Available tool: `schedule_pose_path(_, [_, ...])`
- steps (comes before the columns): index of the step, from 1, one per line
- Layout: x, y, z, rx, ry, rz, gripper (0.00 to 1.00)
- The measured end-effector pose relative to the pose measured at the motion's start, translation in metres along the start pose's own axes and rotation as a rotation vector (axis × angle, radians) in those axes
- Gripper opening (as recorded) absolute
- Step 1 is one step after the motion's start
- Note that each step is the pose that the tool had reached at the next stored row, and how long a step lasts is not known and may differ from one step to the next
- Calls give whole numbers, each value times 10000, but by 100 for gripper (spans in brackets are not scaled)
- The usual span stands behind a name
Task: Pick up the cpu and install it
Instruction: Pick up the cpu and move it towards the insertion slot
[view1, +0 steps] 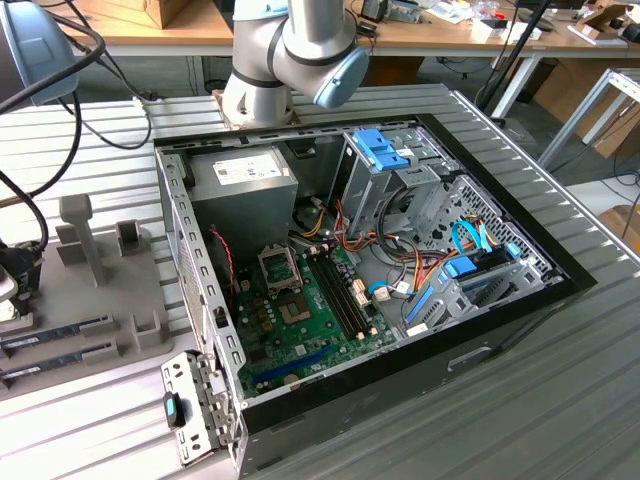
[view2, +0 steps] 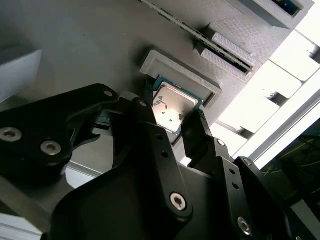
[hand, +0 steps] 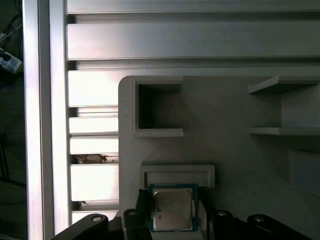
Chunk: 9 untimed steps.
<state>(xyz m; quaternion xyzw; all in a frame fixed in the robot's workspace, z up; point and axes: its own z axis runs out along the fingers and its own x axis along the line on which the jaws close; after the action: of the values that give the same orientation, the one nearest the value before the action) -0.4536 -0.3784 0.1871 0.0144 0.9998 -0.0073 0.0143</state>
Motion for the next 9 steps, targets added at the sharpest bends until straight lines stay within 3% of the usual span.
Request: schedule_pose_path(9, [-1,-1,-43,-31,0,1,47])
